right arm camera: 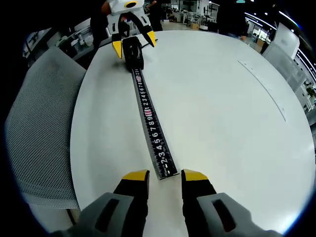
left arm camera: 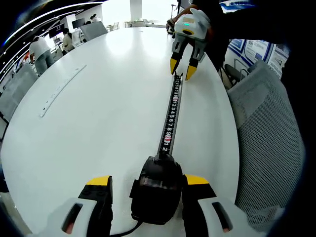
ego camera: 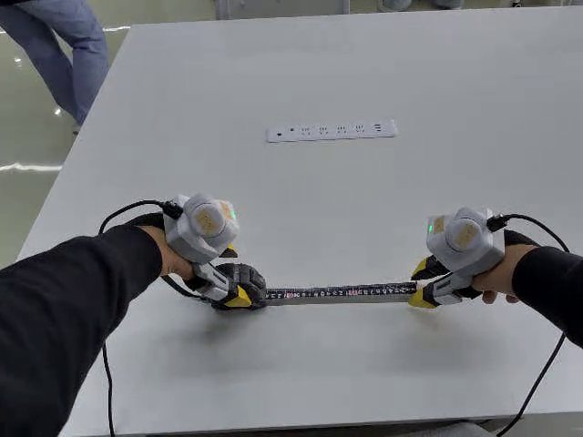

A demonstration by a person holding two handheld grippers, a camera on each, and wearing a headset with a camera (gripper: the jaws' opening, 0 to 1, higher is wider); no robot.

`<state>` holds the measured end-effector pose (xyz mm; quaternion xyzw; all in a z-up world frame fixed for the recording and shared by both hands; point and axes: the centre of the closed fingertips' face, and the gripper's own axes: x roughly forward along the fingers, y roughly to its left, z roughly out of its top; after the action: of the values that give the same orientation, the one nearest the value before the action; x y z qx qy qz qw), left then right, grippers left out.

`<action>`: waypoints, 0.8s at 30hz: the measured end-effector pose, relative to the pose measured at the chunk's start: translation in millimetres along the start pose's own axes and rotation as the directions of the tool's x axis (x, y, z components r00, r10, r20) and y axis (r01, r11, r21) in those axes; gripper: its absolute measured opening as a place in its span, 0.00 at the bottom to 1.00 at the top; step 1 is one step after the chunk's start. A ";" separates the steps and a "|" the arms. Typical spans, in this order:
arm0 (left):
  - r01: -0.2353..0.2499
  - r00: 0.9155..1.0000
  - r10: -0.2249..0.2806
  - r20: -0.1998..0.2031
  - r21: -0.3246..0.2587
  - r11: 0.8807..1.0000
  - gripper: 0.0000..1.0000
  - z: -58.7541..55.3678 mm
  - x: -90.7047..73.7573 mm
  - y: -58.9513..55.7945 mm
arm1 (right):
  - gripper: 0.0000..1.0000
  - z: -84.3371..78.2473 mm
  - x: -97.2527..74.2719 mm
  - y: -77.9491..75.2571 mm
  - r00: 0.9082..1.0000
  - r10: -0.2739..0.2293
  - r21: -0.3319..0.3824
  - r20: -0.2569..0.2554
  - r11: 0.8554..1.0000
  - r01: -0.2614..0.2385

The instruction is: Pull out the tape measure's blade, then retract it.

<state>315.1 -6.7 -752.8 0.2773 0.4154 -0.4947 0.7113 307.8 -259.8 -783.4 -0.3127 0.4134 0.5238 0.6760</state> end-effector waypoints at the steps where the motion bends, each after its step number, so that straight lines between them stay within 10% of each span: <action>1: 0.000 1.000 0.000 0.003 -0.009 1.000 0.58 0.3 -0.1 0.3 | 0.22 -1.0 -0.3 0.0 1.000 0.000 -0.001 -0.004 1.000 0.000; 15: -0.067 0.991 0.083 0.106 -0.149 0.987 0.89 4.0 -9.7 11.0 | 0.36 -3.5 -5.8 -1.9 0.999 -0.028 0.046 0.015 0.999 0.028; 18: -0.043 0.960 0.106 0.257 -0.241 0.970 0.96 19.5 -18.3 11.4 | 0.39 0.5 -10.3 -2.2 0.997 -0.060 0.079 0.052 0.995 0.056; 24: -0.094 0.931 0.216 0.294 -0.379 0.921 1.00 -0.7 -34.6 23.3 | 0.49 2.7 -19.3 1.8 0.981 -0.144 0.181 0.131 0.976 0.119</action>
<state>330.9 18.6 -723.6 0.0884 0.3497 -0.3911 0.8467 304.6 -265.7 -765.0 -0.2412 0.3858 0.4614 0.7617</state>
